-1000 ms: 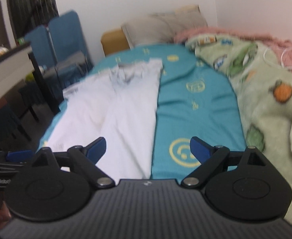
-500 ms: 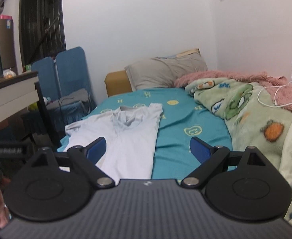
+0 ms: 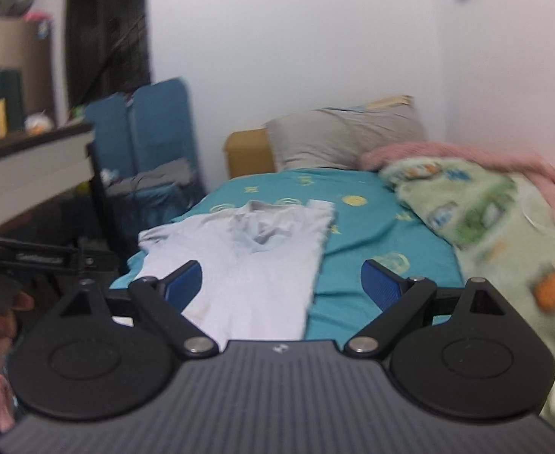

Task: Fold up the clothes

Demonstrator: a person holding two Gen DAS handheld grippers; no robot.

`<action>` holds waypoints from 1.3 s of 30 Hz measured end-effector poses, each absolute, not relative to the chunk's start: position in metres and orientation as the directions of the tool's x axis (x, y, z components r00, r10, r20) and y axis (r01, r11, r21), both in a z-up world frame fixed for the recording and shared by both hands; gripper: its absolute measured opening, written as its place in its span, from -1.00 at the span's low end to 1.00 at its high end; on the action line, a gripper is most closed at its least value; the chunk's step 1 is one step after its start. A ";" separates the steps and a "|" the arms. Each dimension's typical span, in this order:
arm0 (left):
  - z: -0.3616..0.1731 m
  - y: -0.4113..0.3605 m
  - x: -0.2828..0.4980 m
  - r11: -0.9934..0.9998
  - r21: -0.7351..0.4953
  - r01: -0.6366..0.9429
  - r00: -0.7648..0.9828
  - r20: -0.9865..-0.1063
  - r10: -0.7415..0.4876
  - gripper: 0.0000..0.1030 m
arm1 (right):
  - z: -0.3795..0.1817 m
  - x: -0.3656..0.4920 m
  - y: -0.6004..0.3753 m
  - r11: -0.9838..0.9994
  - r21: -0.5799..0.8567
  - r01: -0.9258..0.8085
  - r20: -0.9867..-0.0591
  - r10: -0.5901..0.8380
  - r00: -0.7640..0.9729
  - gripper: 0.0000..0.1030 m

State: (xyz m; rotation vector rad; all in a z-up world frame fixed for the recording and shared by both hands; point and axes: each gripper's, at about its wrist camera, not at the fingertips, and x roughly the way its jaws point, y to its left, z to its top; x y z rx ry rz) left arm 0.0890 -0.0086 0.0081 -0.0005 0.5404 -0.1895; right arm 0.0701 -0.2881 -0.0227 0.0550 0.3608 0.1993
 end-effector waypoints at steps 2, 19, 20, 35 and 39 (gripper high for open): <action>0.013 0.013 0.084 0.986 -0.077 0.150 0.844 -0.509 -0.168 0.99 | -0.017 0.099 -0.270 0.969 0.056 -0.239 -0.368 0.243 0.897 0.79; -0.036 0.127 0.114 0.970 -0.239 -0.042 0.776 -0.620 -0.119 0.99 | -0.123 0.392 0.020 0.873 0.022 -0.488 -0.533 0.423 0.733 0.42; -0.040 0.128 0.117 0.969 -0.241 -0.048 0.769 -0.628 -0.118 0.99 | -0.129 0.401 0.031 0.870 0.018 -0.492 -0.541 0.422 0.727 0.42; -0.070 0.111 0.135 0.972 -0.224 -0.073 0.730 -0.676 -0.100 0.99 | -0.149 0.460 0.069 0.906 0.000 -0.423 -0.570 0.348 0.744 -0.87; -0.069 0.107 0.133 0.973 -0.220 -0.070 0.750 -0.655 -0.094 0.99 | -0.115 0.451 0.024 0.937 0.068 -0.343 -0.466 0.334 0.819 -0.87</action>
